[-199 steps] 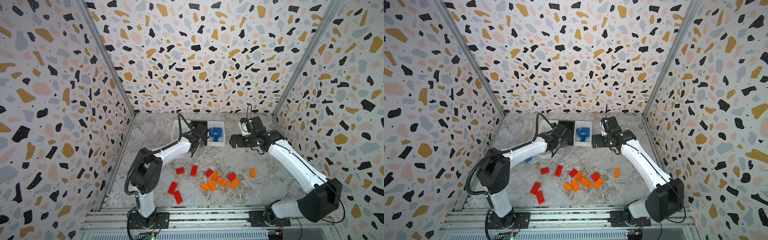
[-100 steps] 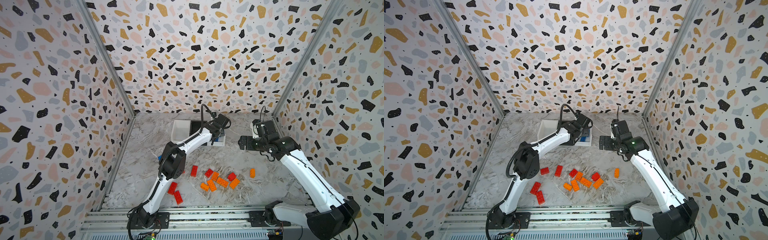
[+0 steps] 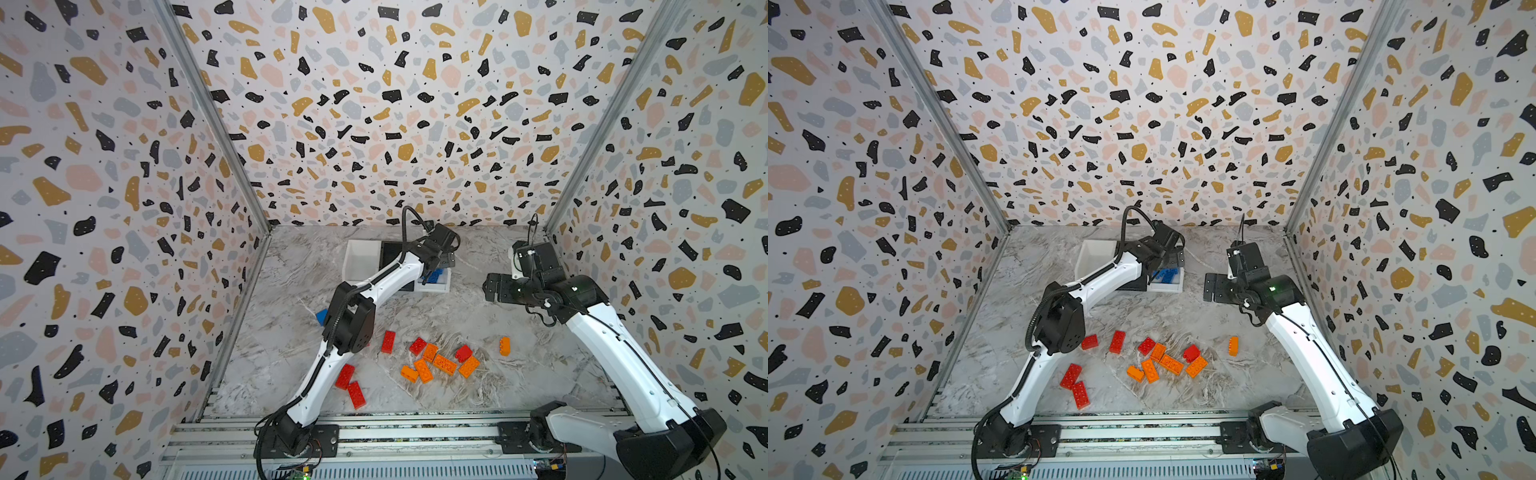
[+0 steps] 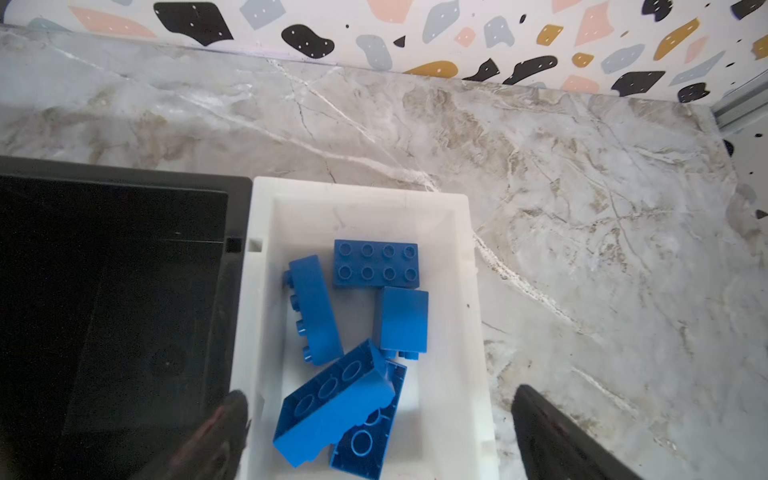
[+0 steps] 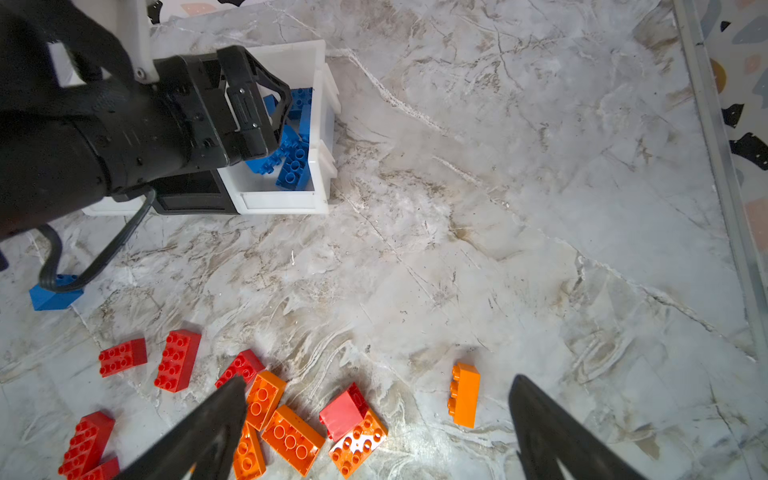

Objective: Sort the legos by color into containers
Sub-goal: 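Carry the blue brick with the left gripper and drop it into the blue-filled white bin, then lower the left gripper onto a small blue brick and grasp it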

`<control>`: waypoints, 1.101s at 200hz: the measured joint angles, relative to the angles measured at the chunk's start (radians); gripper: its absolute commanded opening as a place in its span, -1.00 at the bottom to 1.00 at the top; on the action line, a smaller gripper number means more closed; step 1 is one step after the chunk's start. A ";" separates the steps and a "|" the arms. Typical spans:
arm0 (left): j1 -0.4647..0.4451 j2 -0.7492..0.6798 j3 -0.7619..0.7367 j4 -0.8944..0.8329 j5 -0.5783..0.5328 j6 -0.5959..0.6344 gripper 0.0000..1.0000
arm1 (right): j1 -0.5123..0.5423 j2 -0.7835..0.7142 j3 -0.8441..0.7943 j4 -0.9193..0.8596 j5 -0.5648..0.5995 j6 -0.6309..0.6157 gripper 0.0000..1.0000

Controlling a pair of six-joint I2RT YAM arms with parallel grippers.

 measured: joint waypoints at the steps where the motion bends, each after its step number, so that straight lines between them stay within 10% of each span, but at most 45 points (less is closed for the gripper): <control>1: 0.000 0.000 0.000 0.000 0.000 0.000 1.00 | 0.000 0.001 0.001 0.000 0.000 0.000 0.98; 140: 0.271 -1.089 -1.366 0.130 -0.151 -0.202 0.96 | 0.070 0.410 0.324 0.091 -0.153 -0.138 0.98; 220: 0.425 -1.076 -1.535 0.183 -0.128 -0.198 0.80 | 0.164 0.609 0.516 0.092 -0.206 -0.181 0.98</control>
